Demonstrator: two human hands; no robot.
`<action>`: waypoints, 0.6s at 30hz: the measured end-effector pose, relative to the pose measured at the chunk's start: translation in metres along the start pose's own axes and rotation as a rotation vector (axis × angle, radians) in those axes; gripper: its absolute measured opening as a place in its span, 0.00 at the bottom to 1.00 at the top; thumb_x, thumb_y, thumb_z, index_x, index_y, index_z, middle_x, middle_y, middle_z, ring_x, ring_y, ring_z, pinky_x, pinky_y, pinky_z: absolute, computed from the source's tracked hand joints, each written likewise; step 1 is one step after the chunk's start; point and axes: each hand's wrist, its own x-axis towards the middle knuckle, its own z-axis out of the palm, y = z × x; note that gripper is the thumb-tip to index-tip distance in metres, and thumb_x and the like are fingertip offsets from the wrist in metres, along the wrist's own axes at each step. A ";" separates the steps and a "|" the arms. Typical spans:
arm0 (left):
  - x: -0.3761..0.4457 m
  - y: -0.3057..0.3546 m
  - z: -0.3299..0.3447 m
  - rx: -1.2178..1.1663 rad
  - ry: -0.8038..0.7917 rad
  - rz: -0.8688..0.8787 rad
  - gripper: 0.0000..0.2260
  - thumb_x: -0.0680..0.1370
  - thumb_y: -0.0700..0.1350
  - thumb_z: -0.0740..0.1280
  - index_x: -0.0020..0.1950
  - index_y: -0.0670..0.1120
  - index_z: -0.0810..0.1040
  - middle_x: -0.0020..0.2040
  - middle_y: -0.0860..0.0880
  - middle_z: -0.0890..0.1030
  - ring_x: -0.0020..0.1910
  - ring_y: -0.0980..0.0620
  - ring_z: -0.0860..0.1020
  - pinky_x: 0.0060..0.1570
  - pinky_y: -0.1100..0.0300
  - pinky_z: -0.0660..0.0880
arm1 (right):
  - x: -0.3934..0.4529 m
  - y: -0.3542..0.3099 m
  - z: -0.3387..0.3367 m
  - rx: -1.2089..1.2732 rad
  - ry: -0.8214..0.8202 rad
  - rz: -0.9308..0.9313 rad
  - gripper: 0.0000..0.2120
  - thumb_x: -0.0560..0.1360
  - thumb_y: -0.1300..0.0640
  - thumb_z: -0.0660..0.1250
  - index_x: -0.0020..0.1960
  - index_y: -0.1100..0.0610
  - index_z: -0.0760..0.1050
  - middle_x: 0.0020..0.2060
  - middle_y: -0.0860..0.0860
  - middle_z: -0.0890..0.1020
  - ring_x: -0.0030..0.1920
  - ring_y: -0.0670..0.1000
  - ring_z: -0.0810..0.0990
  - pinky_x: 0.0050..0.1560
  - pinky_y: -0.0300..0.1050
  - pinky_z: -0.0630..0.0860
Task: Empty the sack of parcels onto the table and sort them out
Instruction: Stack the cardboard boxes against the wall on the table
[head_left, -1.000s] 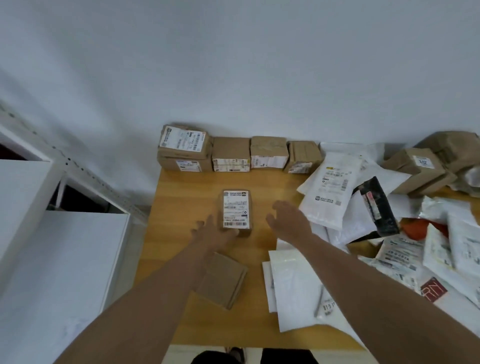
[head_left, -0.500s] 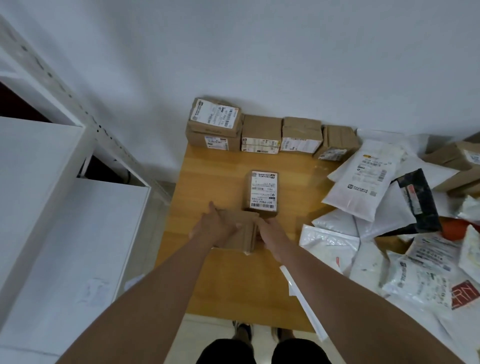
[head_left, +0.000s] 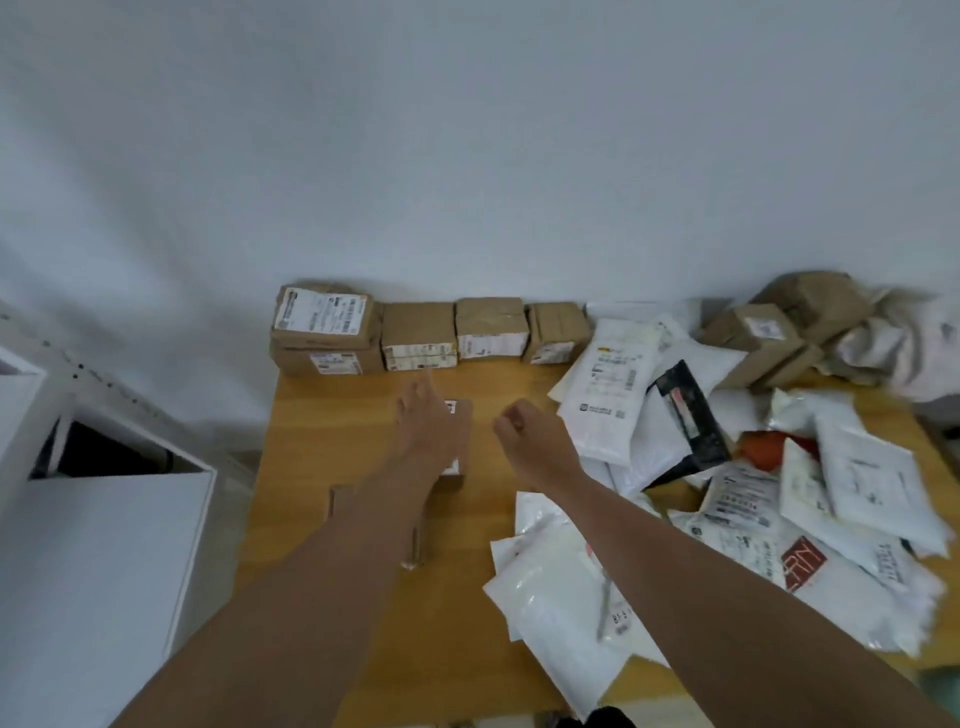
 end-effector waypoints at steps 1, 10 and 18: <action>0.000 0.018 0.006 -0.009 0.011 0.043 0.31 0.79 0.49 0.62 0.79 0.47 0.53 0.78 0.44 0.58 0.76 0.42 0.57 0.73 0.44 0.59 | 0.003 0.003 -0.018 -0.006 0.038 -0.019 0.08 0.77 0.53 0.61 0.44 0.57 0.75 0.37 0.52 0.80 0.39 0.51 0.78 0.40 0.47 0.74; -0.019 0.177 0.099 -0.066 -0.005 0.322 0.14 0.80 0.50 0.59 0.62 0.46 0.75 0.49 0.48 0.81 0.47 0.48 0.79 0.44 0.55 0.76 | 0.041 0.108 -0.182 -0.007 0.346 -0.050 0.07 0.77 0.56 0.62 0.45 0.59 0.76 0.39 0.52 0.81 0.41 0.51 0.77 0.40 0.46 0.71; -0.017 0.300 0.211 -0.052 0.016 0.333 0.12 0.80 0.52 0.59 0.57 0.48 0.77 0.51 0.47 0.82 0.51 0.46 0.79 0.48 0.57 0.73 | 0.084 0.236 -0.293 0.057 0.468 0.113 0.11 0.75 0.56 0.62 0.50 0.62 0.78 0.47 0.56 0.81 0.49 0.56 0.77 0.53 0.53 0.75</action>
